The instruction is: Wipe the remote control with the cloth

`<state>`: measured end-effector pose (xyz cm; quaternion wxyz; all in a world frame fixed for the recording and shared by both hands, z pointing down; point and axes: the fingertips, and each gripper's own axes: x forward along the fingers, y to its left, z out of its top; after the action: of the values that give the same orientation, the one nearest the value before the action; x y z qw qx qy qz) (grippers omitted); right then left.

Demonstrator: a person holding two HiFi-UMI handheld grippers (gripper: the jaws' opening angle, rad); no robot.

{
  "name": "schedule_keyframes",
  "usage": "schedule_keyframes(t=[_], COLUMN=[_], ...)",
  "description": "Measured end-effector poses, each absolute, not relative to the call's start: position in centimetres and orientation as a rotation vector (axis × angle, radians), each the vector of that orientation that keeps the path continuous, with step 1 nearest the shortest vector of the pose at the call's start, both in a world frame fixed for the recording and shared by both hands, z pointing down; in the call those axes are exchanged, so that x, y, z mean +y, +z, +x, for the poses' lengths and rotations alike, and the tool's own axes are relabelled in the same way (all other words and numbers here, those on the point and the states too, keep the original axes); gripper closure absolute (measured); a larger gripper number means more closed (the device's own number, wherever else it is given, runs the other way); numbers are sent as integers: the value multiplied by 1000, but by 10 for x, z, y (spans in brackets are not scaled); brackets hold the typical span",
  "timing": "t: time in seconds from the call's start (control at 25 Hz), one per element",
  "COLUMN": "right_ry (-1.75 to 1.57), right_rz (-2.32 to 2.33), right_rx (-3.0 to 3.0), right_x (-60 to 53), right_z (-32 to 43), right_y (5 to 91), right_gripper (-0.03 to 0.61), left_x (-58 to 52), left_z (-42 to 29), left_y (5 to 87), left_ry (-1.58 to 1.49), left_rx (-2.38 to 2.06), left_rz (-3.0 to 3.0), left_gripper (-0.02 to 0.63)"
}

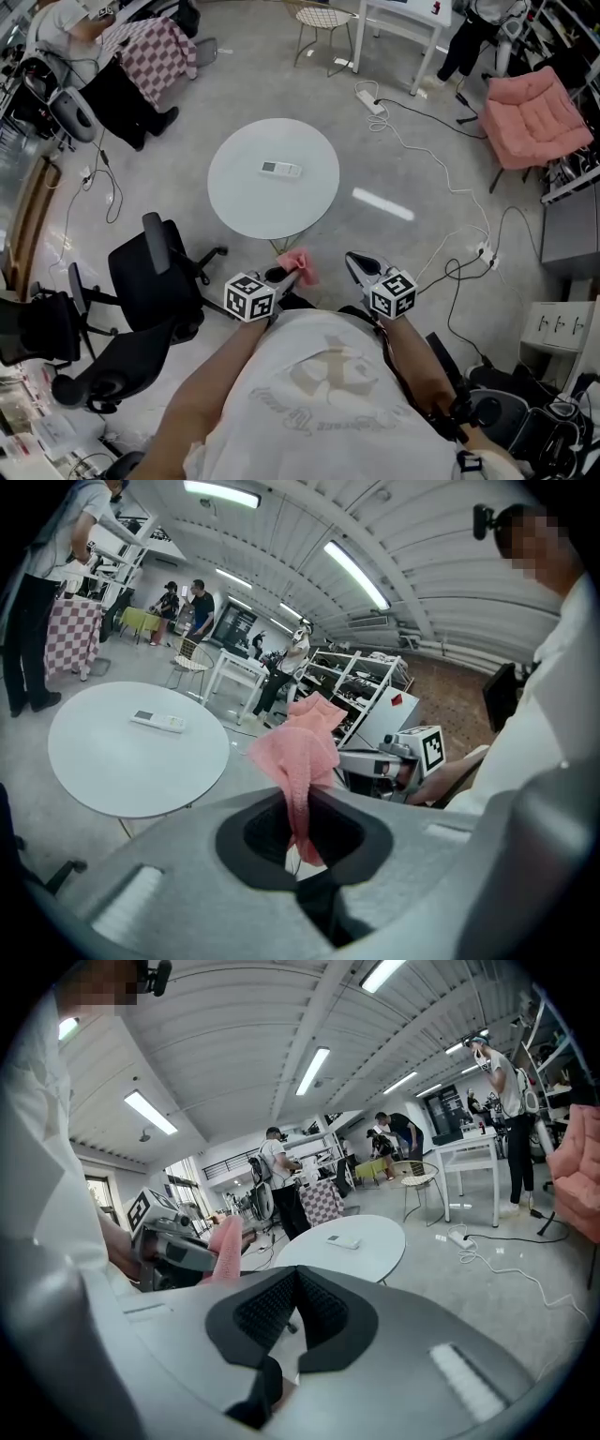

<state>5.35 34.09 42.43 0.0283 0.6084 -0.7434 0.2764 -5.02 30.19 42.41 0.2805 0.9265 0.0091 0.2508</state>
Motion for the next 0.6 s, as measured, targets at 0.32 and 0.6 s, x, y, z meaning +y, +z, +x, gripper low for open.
schedule_keyframes(t=[0.32, 0.6], right_ry=[872, 911], right_rz=[1840, 1843], right_rx=[-2290, -2237], right_x=[297, 258], right_z=[65, 88], right_y=[427, 433], right_gripper=[571, 571], left_x=[257, 208], left_z=[-43, -19], left_y=[431, 434], left_ry=[661, 668], left_rx=[-27, 13], left_rz=[2447, 2431], left_gripper=[594, 594])
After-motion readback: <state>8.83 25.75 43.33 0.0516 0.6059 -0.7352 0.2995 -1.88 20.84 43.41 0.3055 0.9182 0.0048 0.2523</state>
